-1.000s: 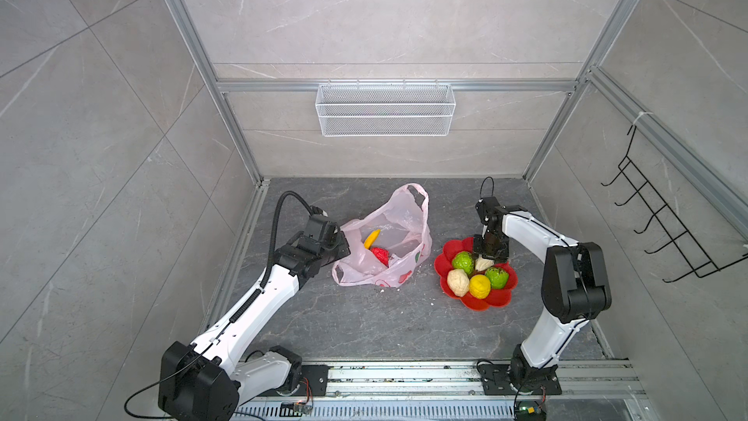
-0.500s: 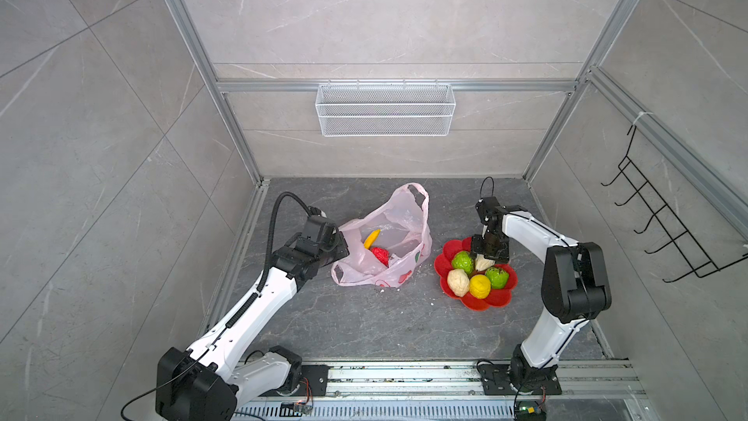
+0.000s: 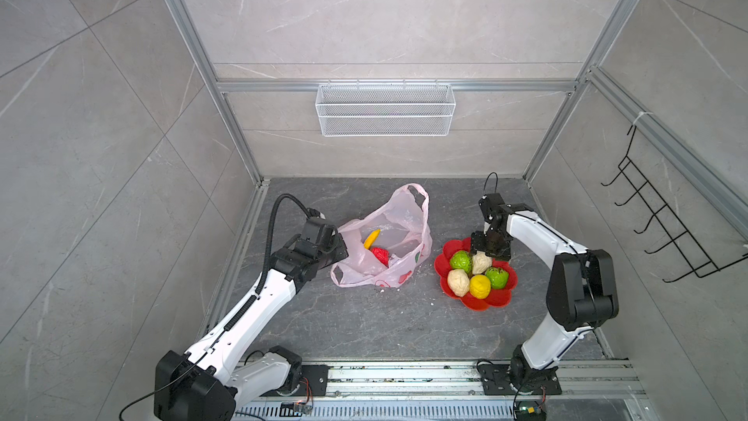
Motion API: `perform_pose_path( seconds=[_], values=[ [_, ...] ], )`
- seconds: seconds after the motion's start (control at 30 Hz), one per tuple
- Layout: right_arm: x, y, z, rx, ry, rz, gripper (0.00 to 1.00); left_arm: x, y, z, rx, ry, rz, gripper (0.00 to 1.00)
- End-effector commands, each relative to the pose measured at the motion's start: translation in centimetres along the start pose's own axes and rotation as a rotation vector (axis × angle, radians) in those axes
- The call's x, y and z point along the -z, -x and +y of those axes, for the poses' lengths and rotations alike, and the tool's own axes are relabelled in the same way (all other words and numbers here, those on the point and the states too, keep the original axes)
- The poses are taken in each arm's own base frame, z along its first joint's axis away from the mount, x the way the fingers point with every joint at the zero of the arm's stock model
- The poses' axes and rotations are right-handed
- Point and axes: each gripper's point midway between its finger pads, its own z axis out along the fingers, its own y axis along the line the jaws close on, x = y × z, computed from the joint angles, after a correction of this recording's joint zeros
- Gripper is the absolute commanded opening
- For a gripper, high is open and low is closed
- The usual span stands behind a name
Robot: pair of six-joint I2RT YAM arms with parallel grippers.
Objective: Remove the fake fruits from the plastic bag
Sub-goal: 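Carry the pale bun over the red plate and lower it in, then open the right gripper, releasing the bun, and raise it, then move the open right gripper into the bag's mouth above the red apple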
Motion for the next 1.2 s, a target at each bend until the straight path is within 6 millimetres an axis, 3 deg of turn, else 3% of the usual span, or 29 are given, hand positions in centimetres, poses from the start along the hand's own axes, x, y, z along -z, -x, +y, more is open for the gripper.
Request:
perform_pose_path(
  seconds=[0.0,0.4,0.57,0.7,0.87,0.97,1.17],
  values=[
    [2.7,-0.4,-0.4,0.001,0.019,-0.03,0.75,0.6,0.8,-0.6,-0.001,-0.016,-0.021,0.0],
    [10.6,-1.7,-1.0,0.019,0.079,-0.178,0.74,0.5,0.0,-1.6,-0.058,-0.06,0.044,0.0],
    [14.8,-2.0,0.4,0.056,0.147,-0.292,0.72,0.7,-1.2,-1.9,-0.088,-0.086,0.108,0.0],
    [19.3,-2.6,4.0,0.166,0.262,-0.4,0.69,0.3,-2.8,-1.4,-0.091,-0.087,0.167,0.0],
    [24.7,-4.3,10.4,0.312,0.475,-0.482,0.63,-0.2,-4.6,-0.4,-0.079,-0.074,0.212,0.0],
    [26.6,-5.9,14.0,0.387,0.583,-0.488,0.59,-0.4,-5.7,0.2,-0.071,-0.066,0.236,0.0],
    [27.9,-9.7,20.8,0.511,0.74,-0.453,0.52,-0.9,-7.7,1.2,-0.056,-0.046,0.284,0.0]
  ],
)
